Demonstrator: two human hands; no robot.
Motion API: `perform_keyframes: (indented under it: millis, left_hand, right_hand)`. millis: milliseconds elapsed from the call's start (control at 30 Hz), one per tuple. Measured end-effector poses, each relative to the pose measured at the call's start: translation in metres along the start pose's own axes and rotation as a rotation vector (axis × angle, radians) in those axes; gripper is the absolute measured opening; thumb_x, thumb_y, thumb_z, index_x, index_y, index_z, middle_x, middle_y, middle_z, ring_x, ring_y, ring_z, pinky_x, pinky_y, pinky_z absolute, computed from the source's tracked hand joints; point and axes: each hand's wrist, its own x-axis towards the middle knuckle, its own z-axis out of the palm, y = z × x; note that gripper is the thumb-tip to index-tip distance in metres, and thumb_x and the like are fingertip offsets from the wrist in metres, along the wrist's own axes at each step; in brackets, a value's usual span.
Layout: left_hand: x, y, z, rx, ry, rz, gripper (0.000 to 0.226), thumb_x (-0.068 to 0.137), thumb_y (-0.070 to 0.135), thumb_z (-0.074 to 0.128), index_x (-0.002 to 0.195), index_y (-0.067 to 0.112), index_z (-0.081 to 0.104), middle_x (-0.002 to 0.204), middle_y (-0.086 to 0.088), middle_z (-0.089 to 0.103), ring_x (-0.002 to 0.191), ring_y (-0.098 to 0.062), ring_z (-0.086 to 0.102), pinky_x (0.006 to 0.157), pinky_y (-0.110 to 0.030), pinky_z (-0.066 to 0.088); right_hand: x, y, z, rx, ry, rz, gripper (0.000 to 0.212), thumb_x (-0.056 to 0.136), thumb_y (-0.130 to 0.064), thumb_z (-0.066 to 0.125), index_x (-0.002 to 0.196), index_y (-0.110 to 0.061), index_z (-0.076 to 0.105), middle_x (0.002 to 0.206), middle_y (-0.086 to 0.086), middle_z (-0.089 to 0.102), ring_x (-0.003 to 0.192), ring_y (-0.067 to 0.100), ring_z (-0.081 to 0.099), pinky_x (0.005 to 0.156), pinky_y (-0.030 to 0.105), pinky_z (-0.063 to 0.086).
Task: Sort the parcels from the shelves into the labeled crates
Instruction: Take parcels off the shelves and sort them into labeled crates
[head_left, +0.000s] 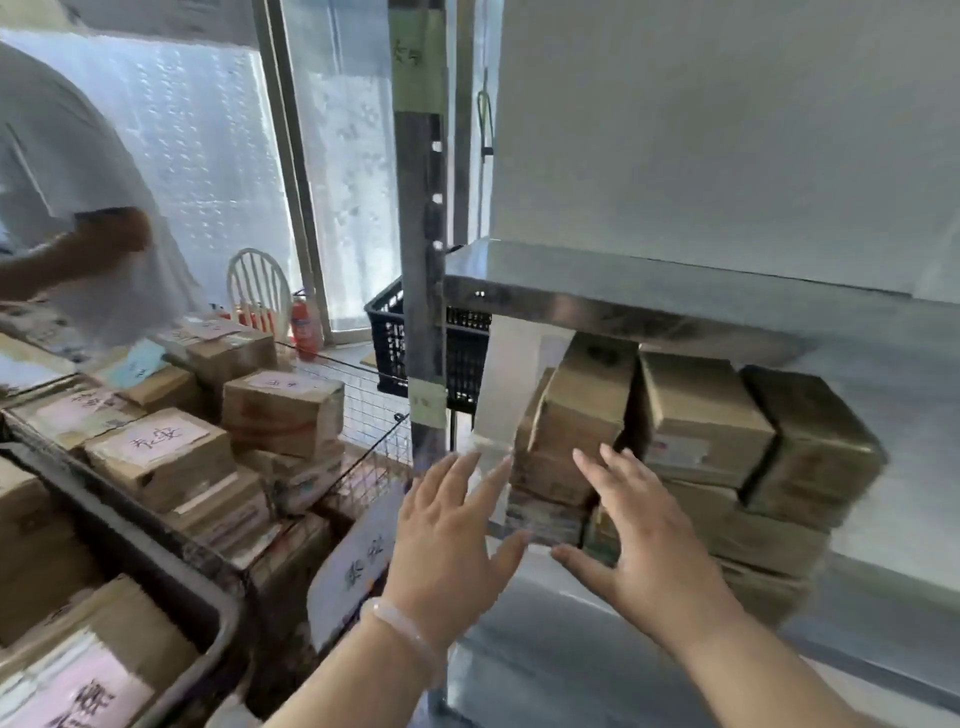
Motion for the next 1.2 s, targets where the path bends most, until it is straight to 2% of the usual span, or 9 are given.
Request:
perform_keyframes:
  millis: [200,333,533,700,767,833,967,1100,1200]
  left_hand:
    - [0.002,0.081,0.034,-0.085,-0.08,0.14,0.073,0.089,0.068,0.041,0.152,0.049,0.011,0.163,0.013,0.011,0.15,-0.013,0.003,0.12,-0.034,0.004]
    - [0.003,0.125,0.053,-0.086,-0.124,0.203,0.073,0.089,0.068,0.041,0.151,0.051,0.007,0.163,0.014,0.01,0.149,-0.012,0.002,0.12,-0.037,0.006]
    - [0.015,0.185,0.081,-0.097,-0.122,0.201,0.071,0.088,0.071,0.037,0.151,0.052,0.008,0.162,0.017,0.01,0.149,-0.011,0.004,0.12,-0.039,0.01]
    - [0.028,0.226,0.09,-0.148,-0.046,0.127,0.074,0.081,0.074,0.025,0.15,0.048,0.023,0.158,0.015,0.024,0.147,-0.014,0.018,0.118,-0.043,0.025]
    - [0.033,0.24,0.092,-0.169,-0.027,0.104,0.075,0.081,0.074,0.026,0.15,0.046,0.024,0.157,0.013,0.027,0.146,-0.016,0.02,0.117,-0.045,0.028]
    - [0.036,0.252,0.094,-0.192,-0.021,0.077,0.075,0.081,0.074,0.028,0.15,0.046,0.023,0.156,0.014,0.027,0.146,-0.016,0.021,0.117,-0.046,0.03]
    - [0.034,0.273,0.097,-0.306,-0.019,0.024,0.075,0.08,0.075,0.034,0.149,0.05,0.019,0.153,0.019,0.026,0.143,-0.01,0.022,0.116,-0.033,0.029]
    - [0.039,0.298,0.097,-0.684,-0.074,-0.156,0.075,0.086,0.065,0.054,0.149,0.052,0.015,0.152,0.017,0.031,0.135,-0.004,0.038,0.106,-0.031,0.045]
    - [0.046,0.321,0.089,-0.892,-0.085,-0.291,0.09,0.07,0.073,0.052,0.15,0.05,0.018,0.141,0.018,0.044,0.117,-0.002,0.053,0.077,-0.016,0.052]
  right_hand:
    - [-0.063,0.055,-0.037,0.0,0.072,0.182,0.087,0.081,-0.069,0.056,0.151,-0.047,0.009,0.162,-0.013,0.004,0.15,0.012,0.003,0.121,0.037,0.015]
    - [-0.088,0.091,-0.056,0.015,0.135,0.255,0.085,0.079,-0.068,0.053,0.15,-0.049,0.011,0.162,-0.015,0.003,0.149,0.011,0.005,0.117,0.037,0.019]
    - [-0.068,0.168,-0.098,-0.059,0.298,0.287,0.084,0.083,-0.058,0.062,0.151,-0.042,0.015,0.163,0.003,0.012,0.148,0.026,0.018,0.111,0.045,0.035]
    - [-0.021,0.226,-0.117,-0.002,0.125,0.255,0.087,0.082,-0.063,0.062,0.149,-0.051,0.007,0.164,0.0,0.008,0.148,0.027,0.02,0.109,0.045,0.037]
    - [-0.01,0.241,-0.114,0.026,0.019,0.244,0.083,0.084,-0.061,0.061,0.149,-0.052,0.011,0.161,0.002,0.023,0.142,0.026,0.033,0.107,0.042,0.041]
    - [-0.007,0.252,-0.109,0.078,0.02,0.203,0.073,0.089,-0.055,0.059,0.149,-0.049,0.018,0.152,-0.001,0.041,0.133,0.022,0.046,0.102,0.037,0.043]
    - [-0.027,0.266,-0.109,0.119,0.102,0.118,0.066,0.093,-0.052,0.054,0.149,-0.045,0.02,0.151,-0.007,0.042,0.132,0.016,0.047,0.099,0.029,0.042]
    - [-0.068,0.268,-0.122,0.124,0.171,0.052,0.073,0.087,-0.048,0.064,0.143,-0.054,0.017,0.142,-0.014,0.049,0.122,0.006,0.052,0.09,0.02,0.043]
    - [-0.088,0.265,-0.13,0.102,0.172,-0.026,0.08,0.083,-0.045,0.071,0.142,-0.055,0.018,0.141,-0.017,0.049,0.122,0.003,0.047,0.094,0.019,0.038]
